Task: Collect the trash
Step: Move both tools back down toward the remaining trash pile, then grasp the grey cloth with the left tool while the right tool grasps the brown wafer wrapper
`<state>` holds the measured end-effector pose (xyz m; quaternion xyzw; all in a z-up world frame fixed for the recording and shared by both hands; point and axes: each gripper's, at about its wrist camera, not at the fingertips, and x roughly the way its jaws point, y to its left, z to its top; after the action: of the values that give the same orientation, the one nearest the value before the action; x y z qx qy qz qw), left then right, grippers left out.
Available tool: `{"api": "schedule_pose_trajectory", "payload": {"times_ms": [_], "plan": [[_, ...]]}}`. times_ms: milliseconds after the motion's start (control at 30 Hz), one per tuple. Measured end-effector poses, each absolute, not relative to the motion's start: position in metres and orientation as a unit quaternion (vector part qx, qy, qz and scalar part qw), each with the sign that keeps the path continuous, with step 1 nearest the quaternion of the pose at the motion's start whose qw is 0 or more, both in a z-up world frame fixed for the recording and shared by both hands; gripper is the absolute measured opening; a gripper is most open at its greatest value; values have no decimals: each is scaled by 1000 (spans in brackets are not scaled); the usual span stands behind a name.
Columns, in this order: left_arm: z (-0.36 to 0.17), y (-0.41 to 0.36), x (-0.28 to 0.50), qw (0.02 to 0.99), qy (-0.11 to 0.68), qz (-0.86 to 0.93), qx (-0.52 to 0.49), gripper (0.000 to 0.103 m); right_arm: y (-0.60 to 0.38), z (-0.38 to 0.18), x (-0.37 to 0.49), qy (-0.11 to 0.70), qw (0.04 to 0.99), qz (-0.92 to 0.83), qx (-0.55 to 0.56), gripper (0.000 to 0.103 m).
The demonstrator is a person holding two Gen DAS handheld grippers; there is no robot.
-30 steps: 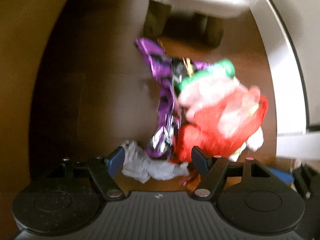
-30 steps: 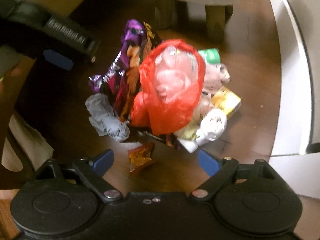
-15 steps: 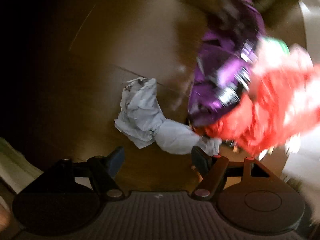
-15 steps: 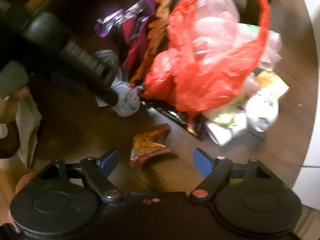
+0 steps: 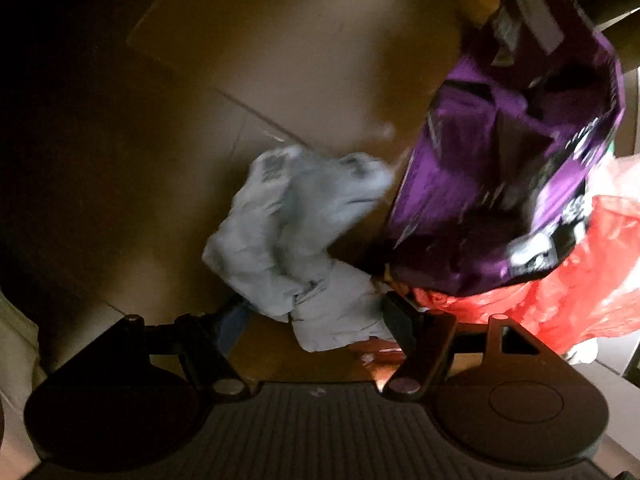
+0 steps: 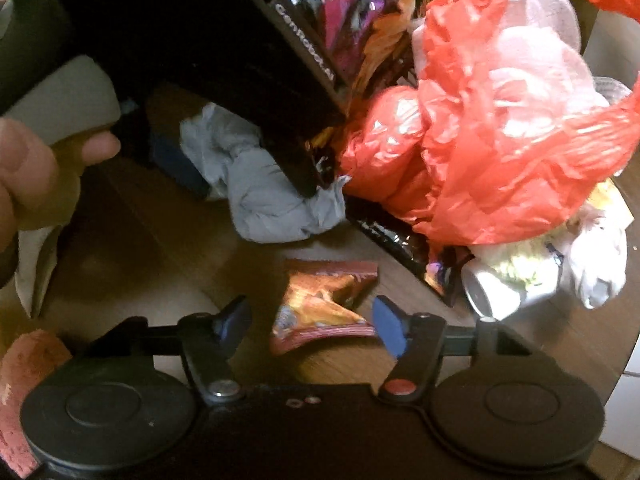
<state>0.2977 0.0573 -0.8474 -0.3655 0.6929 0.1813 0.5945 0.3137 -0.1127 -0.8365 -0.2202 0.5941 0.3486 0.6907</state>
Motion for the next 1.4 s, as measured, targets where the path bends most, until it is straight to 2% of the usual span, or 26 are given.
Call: {"api": "schedule_pose_trajectory", "payload": {"times_ms": [67,167,200,267,300,333,367,467,500,633,667,700,933,967,1000,1067,1167,1233,1300,1400], "plan": [[-852,53,293,591,695,184,-366,72,-110,-842,310,596,690,343,-226,55],[-853,49,288,593,695,177,-365,71,-111,-846,308,595,695,336,-225,54],[-850,48,288,593,696,177,-365,67,-111,-846,308,595,696,334,-224,53],[-850,49,286,591,698,174,-366,47,-115,-846,306,595,698,330,-221,51],[-849,49,284,590,701,174,-361,44,-116,-846,304,595,700,328,-220,48],[-849,48,280,591,702,176,-356,44,-118,-845,302,594,702,325,-220,45],[-848,48,278,593,702,177,-351,42,-121,-843,302,594,704,322,-220,37],[-843,41,284,598,705,175,-339,39,-133,-839,302,594,709,315,-212,31],[-840,41,284,599,707,174,-333,37,-135,-838,302,593,712,311,-211,25],[-823,28,288,607,711,164,-316,35,-150,-828,309,595,727,288,-186,19],[-819,26,287,608,713,161,-311,34,-154,-826,311,596,730,281,-181,7],[-815,25,285,609,714,159,-307,34,-157,-823,312,597,733,272,-178,0],[-785,25,271,626,705,144,-300,34,-175,-800,312,600,746,247,-150,0],[-782,25,269,629,704,143,-298,34,-176,-801,312,600,746,244,-152,7],[-779,26,266,631,702,143,-297,34,-175,-798,310,599,749,239,-152,17],[-774,29,261,635,699,143,-296,34,-172,-795,309,597,757,232,-131,22],[-778,32,255,639,696,146,-294,34,-175,-793,322,613,758,210,-74,37],[-779,36,253,639,694,150,-296,34,-177,-796,332,629,756,179,-29,42],[-780,37,250,639,692,153,-298,34,-182,-802,343,646,751,135,22,56],[-780,41,247,641,692,153,-296,34,-191,-809,355,661,741,67,96,62]]}}
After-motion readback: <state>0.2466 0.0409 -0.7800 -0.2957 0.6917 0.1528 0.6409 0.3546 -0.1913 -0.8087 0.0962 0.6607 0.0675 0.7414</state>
